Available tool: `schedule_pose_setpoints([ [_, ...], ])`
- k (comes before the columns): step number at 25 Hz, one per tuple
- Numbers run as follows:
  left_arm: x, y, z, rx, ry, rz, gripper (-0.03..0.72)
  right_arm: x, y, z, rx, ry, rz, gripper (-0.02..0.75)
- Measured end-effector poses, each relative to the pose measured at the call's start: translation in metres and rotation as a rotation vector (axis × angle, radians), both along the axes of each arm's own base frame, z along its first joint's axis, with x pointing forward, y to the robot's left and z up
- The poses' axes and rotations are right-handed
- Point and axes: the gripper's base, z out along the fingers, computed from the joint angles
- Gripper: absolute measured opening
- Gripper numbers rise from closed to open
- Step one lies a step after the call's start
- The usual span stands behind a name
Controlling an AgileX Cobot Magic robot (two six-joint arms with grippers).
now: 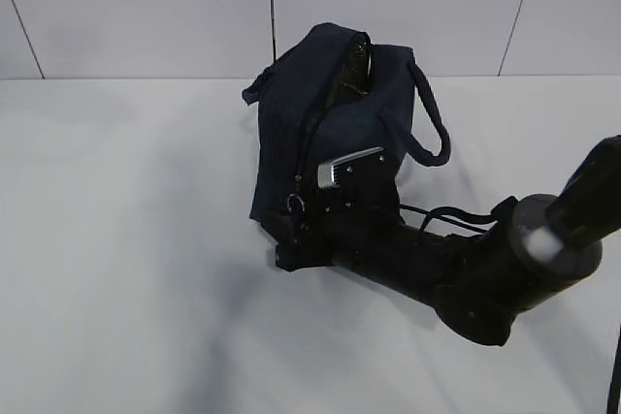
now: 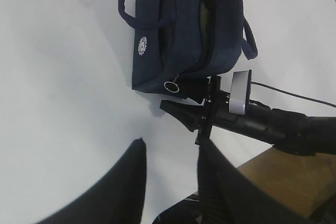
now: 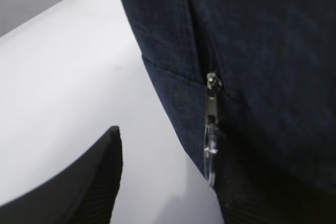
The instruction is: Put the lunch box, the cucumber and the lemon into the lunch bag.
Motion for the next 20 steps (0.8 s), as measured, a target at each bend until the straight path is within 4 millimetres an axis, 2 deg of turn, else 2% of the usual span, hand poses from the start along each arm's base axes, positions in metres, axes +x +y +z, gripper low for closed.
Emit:
schedule_pose_setpoints([
  [7, 0.0000, 0.0000, 0.0000, 0.000, 0.000, 0.000, 0.239, 0.0021, 0.0013, -0.0016, 0.012, 0.009, -0.004, 0.421],
  [9, 0.0000, 0.0000, 0.0000, 0.000, 0.000, 0.000, 0.239, 0.0020, 0.0012, -0.0021, 0.011, 0.010, -0.004, 0.396],
  [20, 0.0000, 0.0000, 0.0000, 0.000, 0.000, 0.000, 0.239, 0.0057, -0.0028, -0.0020, 0.039, 0.029, -0.077, 0.077],
])
